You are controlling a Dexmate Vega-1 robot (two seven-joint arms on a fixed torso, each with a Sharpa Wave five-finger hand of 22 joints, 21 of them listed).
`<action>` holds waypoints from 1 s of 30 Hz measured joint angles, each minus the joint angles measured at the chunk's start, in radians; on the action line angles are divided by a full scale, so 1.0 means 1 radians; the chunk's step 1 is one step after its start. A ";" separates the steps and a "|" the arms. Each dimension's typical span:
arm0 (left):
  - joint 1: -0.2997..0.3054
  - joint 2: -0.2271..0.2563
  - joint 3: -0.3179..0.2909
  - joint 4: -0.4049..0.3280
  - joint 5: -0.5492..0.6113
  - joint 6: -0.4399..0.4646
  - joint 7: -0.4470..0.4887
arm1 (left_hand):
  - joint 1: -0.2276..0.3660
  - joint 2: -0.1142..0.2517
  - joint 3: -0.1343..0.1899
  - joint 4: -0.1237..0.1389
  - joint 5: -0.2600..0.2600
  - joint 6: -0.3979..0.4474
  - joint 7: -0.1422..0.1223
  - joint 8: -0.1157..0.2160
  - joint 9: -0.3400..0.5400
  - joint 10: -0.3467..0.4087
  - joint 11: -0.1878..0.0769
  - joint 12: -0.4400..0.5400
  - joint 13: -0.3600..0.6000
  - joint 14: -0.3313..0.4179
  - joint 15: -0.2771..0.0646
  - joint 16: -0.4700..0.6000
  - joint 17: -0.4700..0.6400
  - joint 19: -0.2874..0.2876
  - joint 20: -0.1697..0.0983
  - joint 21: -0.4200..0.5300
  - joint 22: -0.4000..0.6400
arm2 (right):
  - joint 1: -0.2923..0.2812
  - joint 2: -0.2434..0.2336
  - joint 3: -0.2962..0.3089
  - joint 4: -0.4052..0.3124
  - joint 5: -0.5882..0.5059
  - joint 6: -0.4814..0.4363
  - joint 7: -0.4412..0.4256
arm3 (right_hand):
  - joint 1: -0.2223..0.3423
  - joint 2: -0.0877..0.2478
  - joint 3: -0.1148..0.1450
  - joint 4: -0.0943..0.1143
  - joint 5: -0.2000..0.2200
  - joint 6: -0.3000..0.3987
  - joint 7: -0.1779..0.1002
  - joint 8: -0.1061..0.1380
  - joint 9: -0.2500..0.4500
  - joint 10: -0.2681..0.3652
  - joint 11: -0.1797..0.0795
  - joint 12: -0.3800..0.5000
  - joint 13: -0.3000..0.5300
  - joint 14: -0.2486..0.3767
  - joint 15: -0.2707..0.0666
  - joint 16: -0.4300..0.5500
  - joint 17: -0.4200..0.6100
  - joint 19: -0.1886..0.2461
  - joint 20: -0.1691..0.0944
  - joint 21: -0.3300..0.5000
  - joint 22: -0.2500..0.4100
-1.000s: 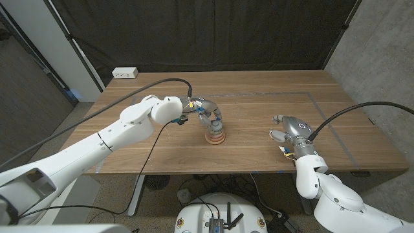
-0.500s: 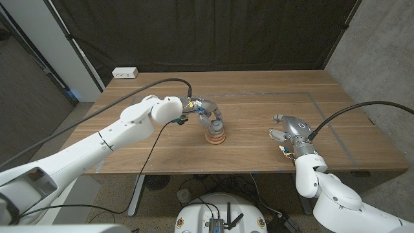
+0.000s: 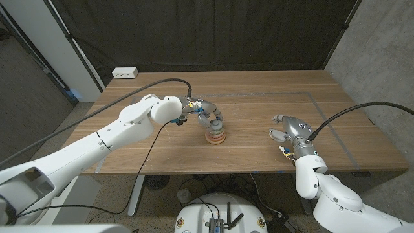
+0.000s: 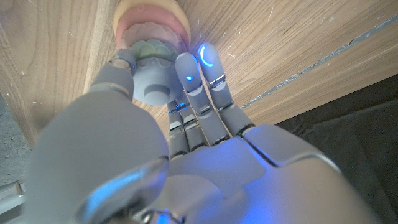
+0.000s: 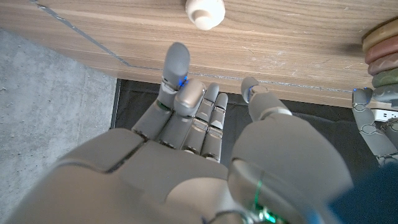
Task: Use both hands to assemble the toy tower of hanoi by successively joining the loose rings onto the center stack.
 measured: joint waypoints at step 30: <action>0.134 0.086 -0.101 -0.129 -0.015 0.130 0.101 | -0.050 0.005 -0.018 0.009 -0.008 -0.052 0.006 0.008 -0.015 -0.052 0.016 0.005 -0.019 -0.027 0.012 -0.007 0.003 -0.014 0.004 -0.015 -0.005 | 0.025 -0.018 0.007 0.016 0.025 0.030 0.021 | 0.000 0.000 0.000 0.000 0.004 -0.014 0.022 -0.014 0.000 -0.024 0.023 -0.013 0.002 0.000 0.000 0.000 0.000 0.000 0.000 0.000 0.000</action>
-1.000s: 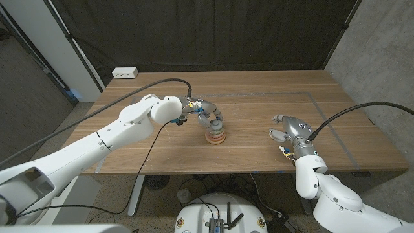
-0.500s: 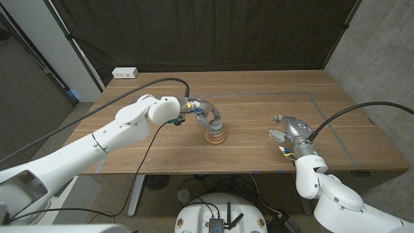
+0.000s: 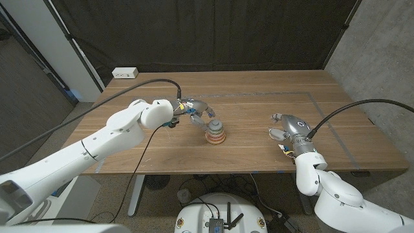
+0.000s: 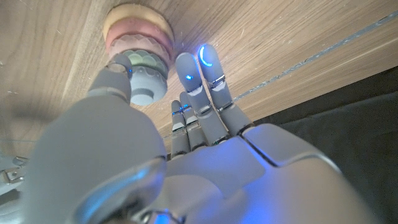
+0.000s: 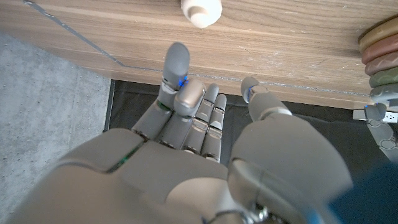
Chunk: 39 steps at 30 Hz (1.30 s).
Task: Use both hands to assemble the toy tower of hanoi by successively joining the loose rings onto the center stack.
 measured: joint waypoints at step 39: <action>0.413 0.035 -0.221 -0.092 -0.083 0.184 0.584 | -0.004 0.004 0.006 -0.006 0.000 0.042 -0.013 0.023 -0.010 0.041 -0.033 0.018 -0.014 -0.016 0.002 0.000 -0.003 -0.005 0.002 0.000 0.000 | 0.049 -0.004 0.017 0.056 0.032 0.071 0.042 | -0.005 -0.005 0.000 0.000 0.004 -0.006 0.001 -0.012 -0.003 -0.006 -0.006 0.000 0.003 0.000 0.000 0.000 0.000 0.000 0.000 0.000 0.000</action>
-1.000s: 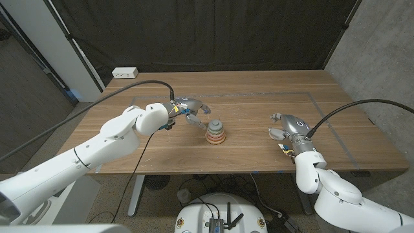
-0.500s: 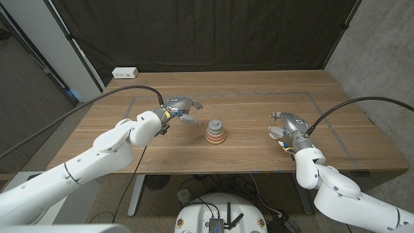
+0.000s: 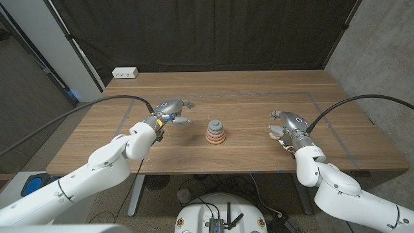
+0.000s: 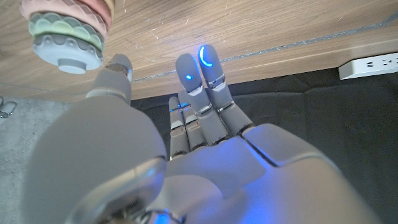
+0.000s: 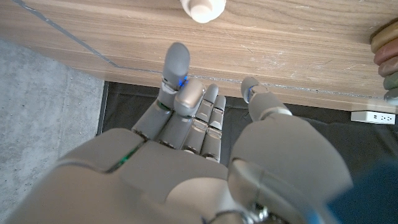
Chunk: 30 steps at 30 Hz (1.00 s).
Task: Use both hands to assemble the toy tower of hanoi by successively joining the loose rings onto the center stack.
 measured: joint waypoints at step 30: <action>0.230 -0.065 -0.133 0.049 -0.107 -0.045 0.338 | 0.004 0.015 0.010 -0.009 0.000 0.055 -0.015 0.013 -0.005 0.057 -0.007 0.015 -0.006 0.000 0.000 0.000 0.000 0.000 0.000 0.000 -0.005 | 0.044 0.028 -0.044 0.008 -0.049 -0.005 0.042 | 0.000 0.000 0.000 0.000 0.004 -0.004 -0.004 0.000 0.000 0.000 0.000 0.000 0.004 0.000 0.000 0.000 0.000 0.000 0.000 0.000 0.000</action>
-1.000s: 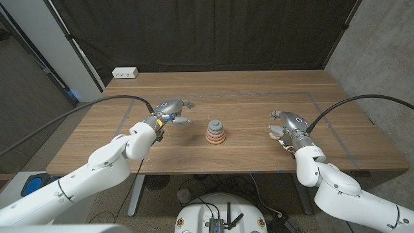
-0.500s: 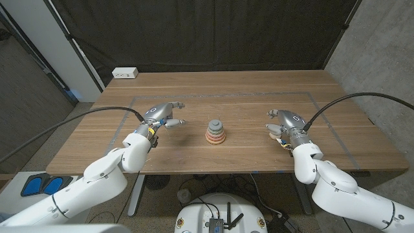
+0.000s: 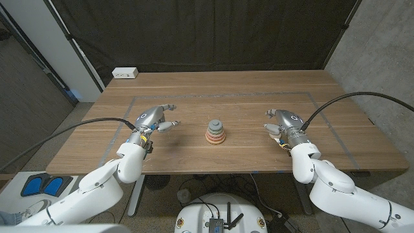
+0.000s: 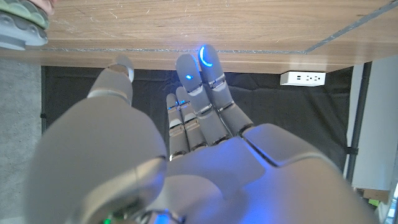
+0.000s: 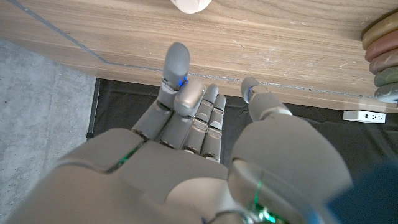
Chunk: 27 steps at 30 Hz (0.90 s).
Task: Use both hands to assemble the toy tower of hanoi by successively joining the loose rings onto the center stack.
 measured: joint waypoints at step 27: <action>0.063 -0.018 -0.018 0.019 0.032 0.030 0.097 | 0.005 0.005 0.000 0.000 0.000 0.007 0.000 0.000 0.000 0.007 -0.007 0.000 0.004 0.000 0.000 0.000 0.000 0.000 0.000 0.000 0.000 | 0.000 -0.003 -0.017 -0.014 -0.026 -0.039 0.004 | -0.016 -0.016 0.004 -0.004 0.000 0.002 -0.020 0.000 -0.001 -0.046 -0.010 -0.008 -0.003 -0.018 0.004 -0.006 0.000 -0.009 0.001 -0.004 -0.002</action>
